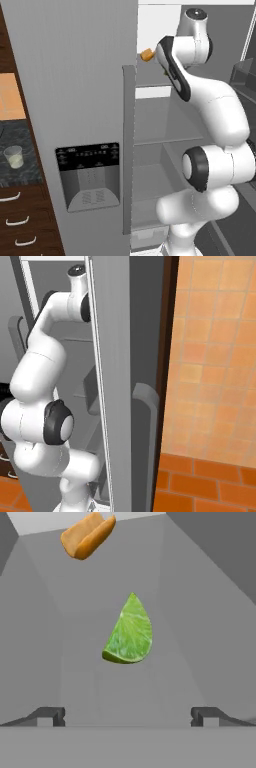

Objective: Grab a lemon wedge from the fridge and one ice cube from the ice bowl, and put them in the glass of lemonade.

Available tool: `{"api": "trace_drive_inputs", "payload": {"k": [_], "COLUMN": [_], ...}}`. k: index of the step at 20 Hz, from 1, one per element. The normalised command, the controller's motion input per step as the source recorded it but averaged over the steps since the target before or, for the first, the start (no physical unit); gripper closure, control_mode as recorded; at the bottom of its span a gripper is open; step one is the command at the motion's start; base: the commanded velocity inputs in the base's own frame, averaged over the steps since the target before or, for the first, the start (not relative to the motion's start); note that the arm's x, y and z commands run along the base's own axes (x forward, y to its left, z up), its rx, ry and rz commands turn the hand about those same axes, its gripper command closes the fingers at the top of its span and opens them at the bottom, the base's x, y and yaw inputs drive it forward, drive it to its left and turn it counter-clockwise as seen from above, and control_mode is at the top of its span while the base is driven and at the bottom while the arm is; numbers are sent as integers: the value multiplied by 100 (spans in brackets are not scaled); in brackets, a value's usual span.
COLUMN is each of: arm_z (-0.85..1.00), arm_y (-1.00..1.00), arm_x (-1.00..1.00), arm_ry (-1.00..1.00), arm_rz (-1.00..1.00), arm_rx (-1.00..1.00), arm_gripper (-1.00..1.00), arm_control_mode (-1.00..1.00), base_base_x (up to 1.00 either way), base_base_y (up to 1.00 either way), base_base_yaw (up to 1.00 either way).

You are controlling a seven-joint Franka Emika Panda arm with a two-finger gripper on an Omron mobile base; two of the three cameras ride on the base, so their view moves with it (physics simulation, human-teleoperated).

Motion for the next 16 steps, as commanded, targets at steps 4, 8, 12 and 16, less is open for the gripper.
{"api": "trace_drive_inputs", "payload": {"k": [4,8,12,16], "arm_z": [-1,-1,10,1], "arm_y": [-4,-2,-19,-15], "arm_x": [80,83,35,0], "arm_ry": [-7,-2,12,10], "arm_rz": [1,4,1,0], "arm_rx": [4,5,0,0], "arm_gripper": [-100,-100,-100,-100], "arm_control_mode": [-100,-100,-100,-100], "base_base_x": [0,0,0,0], "base_base_y": [0,0,0,0], "base_base_yaw": [0,0,0,0]}}
